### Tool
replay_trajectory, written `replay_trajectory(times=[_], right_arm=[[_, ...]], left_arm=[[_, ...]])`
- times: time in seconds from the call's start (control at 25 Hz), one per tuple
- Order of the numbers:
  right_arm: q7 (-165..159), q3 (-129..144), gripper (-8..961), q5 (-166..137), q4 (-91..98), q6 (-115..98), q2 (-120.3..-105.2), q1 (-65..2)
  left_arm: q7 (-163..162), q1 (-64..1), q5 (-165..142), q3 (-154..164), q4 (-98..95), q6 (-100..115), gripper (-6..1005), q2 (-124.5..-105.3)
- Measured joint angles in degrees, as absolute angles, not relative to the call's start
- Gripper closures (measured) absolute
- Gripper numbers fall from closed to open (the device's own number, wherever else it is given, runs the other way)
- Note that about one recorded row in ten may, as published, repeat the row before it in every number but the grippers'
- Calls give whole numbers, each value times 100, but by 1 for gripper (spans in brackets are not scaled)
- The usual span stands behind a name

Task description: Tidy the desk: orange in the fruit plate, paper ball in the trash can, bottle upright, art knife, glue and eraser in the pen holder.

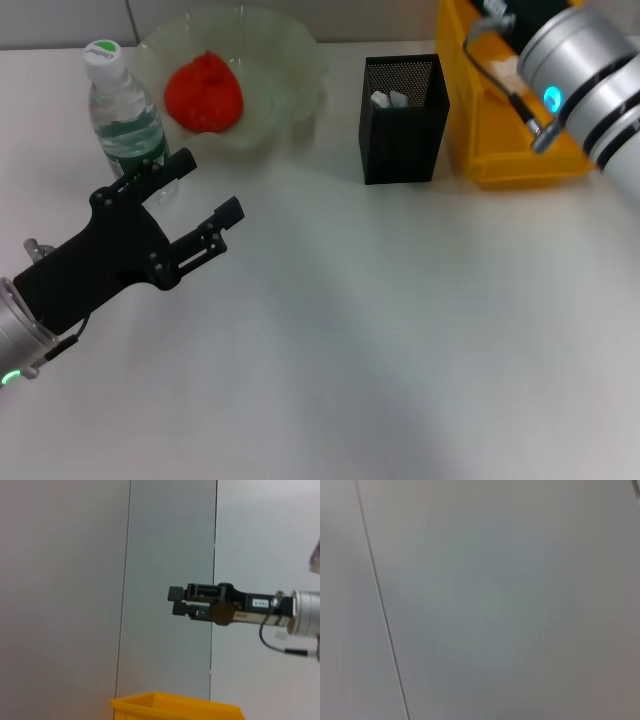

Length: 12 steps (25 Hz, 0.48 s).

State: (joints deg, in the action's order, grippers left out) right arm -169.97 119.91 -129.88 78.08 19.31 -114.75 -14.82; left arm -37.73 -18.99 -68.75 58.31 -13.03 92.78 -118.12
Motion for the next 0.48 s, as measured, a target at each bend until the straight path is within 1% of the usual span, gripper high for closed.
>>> replay_trajectory(times=[0.12, 0.36, 0.48], right_arm=[[-16976, 11252, 342, -12729, 8562, 324, -11478, -1445], [-16697, 9888, 342, -12422, 9255, -2181, -11435, -1725], [-15897, 8947, 343, -11560, 9202, -3535, -11506, -1978]], left_arm=[[-3832, -1898, -6860, 5829, -1365, 9283, 226, -11813], [-3899, -1900, -6856, 5827, -1410, 9284, 226, -11813], [-3938, -1906, -6855, 5827, -1439, 9292, 226, -11813]])
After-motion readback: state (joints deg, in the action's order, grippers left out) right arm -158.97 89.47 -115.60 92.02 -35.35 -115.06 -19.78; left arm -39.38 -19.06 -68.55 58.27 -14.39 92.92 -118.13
